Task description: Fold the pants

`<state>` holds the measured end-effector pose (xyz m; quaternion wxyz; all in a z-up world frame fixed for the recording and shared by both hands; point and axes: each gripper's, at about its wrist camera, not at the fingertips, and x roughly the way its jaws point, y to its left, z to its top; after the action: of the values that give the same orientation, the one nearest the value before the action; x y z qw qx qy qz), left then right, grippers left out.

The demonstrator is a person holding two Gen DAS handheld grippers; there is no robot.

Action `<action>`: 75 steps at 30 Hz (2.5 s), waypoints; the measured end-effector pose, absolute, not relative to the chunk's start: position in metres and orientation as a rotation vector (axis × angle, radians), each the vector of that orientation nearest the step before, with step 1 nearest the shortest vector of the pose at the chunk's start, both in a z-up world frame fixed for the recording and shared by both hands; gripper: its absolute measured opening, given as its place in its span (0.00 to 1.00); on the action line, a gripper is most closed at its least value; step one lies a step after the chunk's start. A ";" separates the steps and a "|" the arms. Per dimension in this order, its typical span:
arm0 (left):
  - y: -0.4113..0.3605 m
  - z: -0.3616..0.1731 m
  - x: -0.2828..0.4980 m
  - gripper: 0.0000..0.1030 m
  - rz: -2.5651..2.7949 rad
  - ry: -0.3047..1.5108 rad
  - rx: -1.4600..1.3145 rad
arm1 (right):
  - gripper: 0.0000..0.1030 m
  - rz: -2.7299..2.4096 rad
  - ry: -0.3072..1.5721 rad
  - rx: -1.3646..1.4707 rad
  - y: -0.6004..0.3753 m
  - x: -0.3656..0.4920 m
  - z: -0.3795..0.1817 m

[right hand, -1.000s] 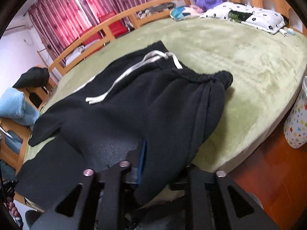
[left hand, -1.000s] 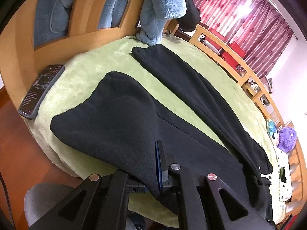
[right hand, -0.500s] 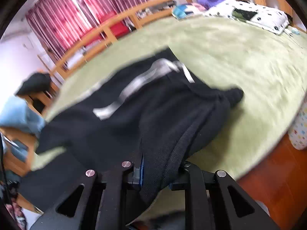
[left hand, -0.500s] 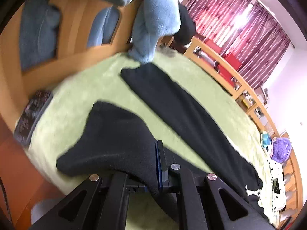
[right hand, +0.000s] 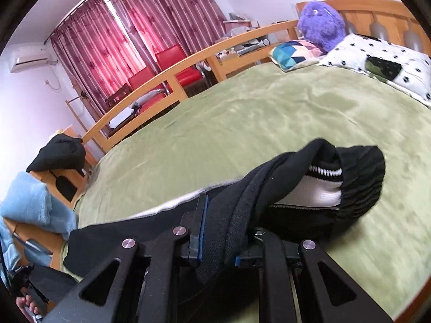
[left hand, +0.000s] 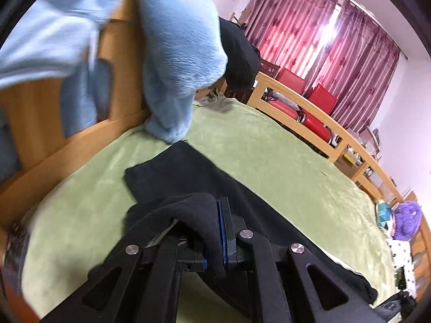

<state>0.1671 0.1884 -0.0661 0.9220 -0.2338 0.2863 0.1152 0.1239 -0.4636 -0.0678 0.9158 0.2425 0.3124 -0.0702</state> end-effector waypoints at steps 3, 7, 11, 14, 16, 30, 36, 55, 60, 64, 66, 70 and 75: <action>0.181 -0.071 0.212 0.07 0.222 0.589 -0.465 | 0.15 -0.163 0.651 0.492 -0.463 0.158 -0.077; 0.162 -0.080 0.273 0.07 0.217 0.601 -0.423 | 0.15 -0.213 0.653 0.501 -0.470 0.204 -0.093; 0.144 -0.103 0.320 0.11 0.236 0.716 -0.373 | 0.34 -0.265 0.684 0.531 -0.480 0.237 -0.120; 0.141 -0.120 0.326 0.17 0.229 0.791 -0.385 | 0.42 -0.246 0.773 0.536 -0.480 0.249 -0.141; 0.147 -0.123 0.313 0.21 0.227 0.789 -0.415 | 0.43 -0.234 0.782 0.511 -0.476 0.242 -0.146; 0.197 -0.082 0.196 0.75 0.273 0.670 -0.311 | 0.59 -0.140 0.815 0.212 -0.395 0.146 -0.126; 0.172 -0.145 0.181 0.75 0.145 0.814 -0.378 | 0.65 -0.177 0.919 0.286 -0.395 0.103 -0.173; 0.145 -0.247 0.223 0.74 0.040 0.871 -0.766 | 0.77 -0.226 0.868 0.626 -0.491 0.105 -0.223; 0.137 -0.245 0.235 0.73 0.062 0.846 -0.790 | 0.77 -0.176 0.807 0.661 -0.498 0.122 -0.221; 0.133 -0.244 0.236 0.64 0.082 0.824 -0.804 | 0.77 -0.131 0.765 0.709 -0.499 0.118 -0.214; 0.130 -0.245 0.238 0.57 0.100 0.831 -0.781 | 0.77 -0.097 0.762 0.729 -0.499 0.118 -0.214; 0.131 -0.247 0.239 0.49 0.109 0.831 -0.785 | 0.80 -0.124 0.791 0.759 -0.501 0.130 -0.228; 0.139 -0.248 0.234 0.25 0.122 0.841 -0.787 | 0.76 -0.187 0.769 0.708 -0.487 0.151 -0.233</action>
<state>0.2338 0.1385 -0.2481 0.8368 -0.3720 0.3975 0.0576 0.1515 -0.4867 -0.2331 0.8623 0.3376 0.3667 -0.0891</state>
